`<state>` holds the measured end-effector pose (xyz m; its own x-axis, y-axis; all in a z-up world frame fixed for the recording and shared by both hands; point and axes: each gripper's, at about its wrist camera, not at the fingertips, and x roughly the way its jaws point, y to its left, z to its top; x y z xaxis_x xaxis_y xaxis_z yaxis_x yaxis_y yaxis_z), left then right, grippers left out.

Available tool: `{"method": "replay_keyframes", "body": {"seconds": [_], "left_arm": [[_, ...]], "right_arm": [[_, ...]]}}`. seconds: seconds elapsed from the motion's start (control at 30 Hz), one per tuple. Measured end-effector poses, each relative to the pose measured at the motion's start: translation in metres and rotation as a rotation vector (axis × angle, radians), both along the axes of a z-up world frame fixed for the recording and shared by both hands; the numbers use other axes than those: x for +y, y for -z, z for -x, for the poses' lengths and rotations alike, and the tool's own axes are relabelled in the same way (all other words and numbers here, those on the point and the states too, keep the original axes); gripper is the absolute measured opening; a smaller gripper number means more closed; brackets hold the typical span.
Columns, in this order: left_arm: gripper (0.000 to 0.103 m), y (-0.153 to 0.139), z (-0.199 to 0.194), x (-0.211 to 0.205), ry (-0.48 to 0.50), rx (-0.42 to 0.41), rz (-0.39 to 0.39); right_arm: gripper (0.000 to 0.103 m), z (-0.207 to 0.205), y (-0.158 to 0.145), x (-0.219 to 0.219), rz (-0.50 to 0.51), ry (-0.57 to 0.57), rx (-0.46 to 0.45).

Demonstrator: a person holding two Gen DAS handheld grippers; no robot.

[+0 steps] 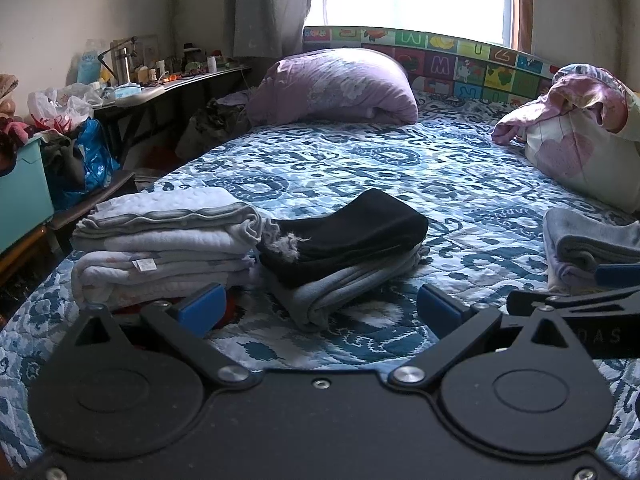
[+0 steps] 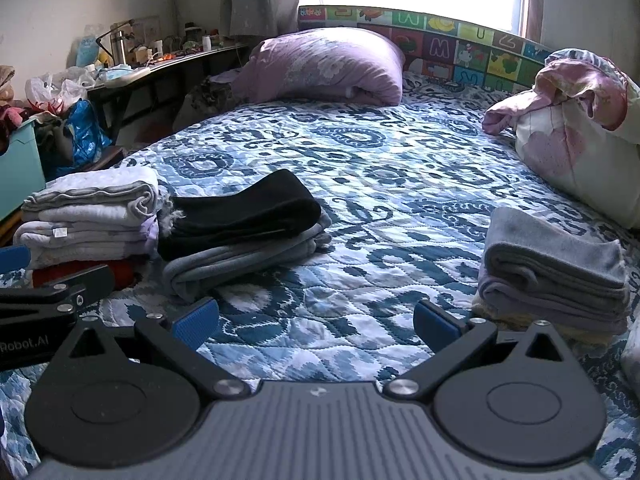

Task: Fold clothes

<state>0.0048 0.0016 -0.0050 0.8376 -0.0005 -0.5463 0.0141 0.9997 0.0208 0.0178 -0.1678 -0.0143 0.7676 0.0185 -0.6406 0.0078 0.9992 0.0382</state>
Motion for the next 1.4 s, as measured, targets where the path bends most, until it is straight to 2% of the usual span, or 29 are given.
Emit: {"method": "replay_keyframes", "body": {"seconds": [0.6,0.7,0.8,0.97,1.07,1.17,1.23,1.37,1.4], "left_arm": [[0.103,0.013,-0.008,0.002,0.000,-0.045,0.008],[0.103,0.021,-0.012,0.000,0.000,-0.086,-0.012],[0.103,0.028,-0.018,-0.002,0.010,-0.134,-0.067],[0.103,0.039,-0.050,0.014,0.040,-0.040,0.024],[0.103,0.046,-0.066,0.018,0.054,-0.047,0.021],[0.103,0.056,-0.085,0.023,0.068,-0.039,0.032],[0.101,0.064,-0.096,0.028,0.075,-0.033,0.060],[0.097,0.078,-0.111,0.035,0.070,-0.023,0.107],[0.092,0.081,-0.115,0.036,0.067,-0.018,0.107]], "right_arm": [[0.103,-0.008,0.005,-0.004,-0.018,-0.010,-0.005],[0.103,-0.013,0.010,-0.006,-0.035,-0.011,-0.012],[0.103,-0.022,0.018,-0.008,-0.034,-0.033,-0.024],[0.103,-0.036,0.030,-0.009,-0.014,-0.060,-0.056],[0.103,-0.043,0.038,-0.008,0.007,-0.082,-0.083],[0.103,-0.049,0.046,-0.010,-0.015,-0.109,-0.109],[0.103,-0.058,0.051,-0.014,-0.044,-0.099,-0.085],[0.103,-0.080,0.063,-0.029,-0.179,-0.095,-0.001],[0.103,-0.085,0.066,-0.031,-0.196,-0.105,0.017]]}}
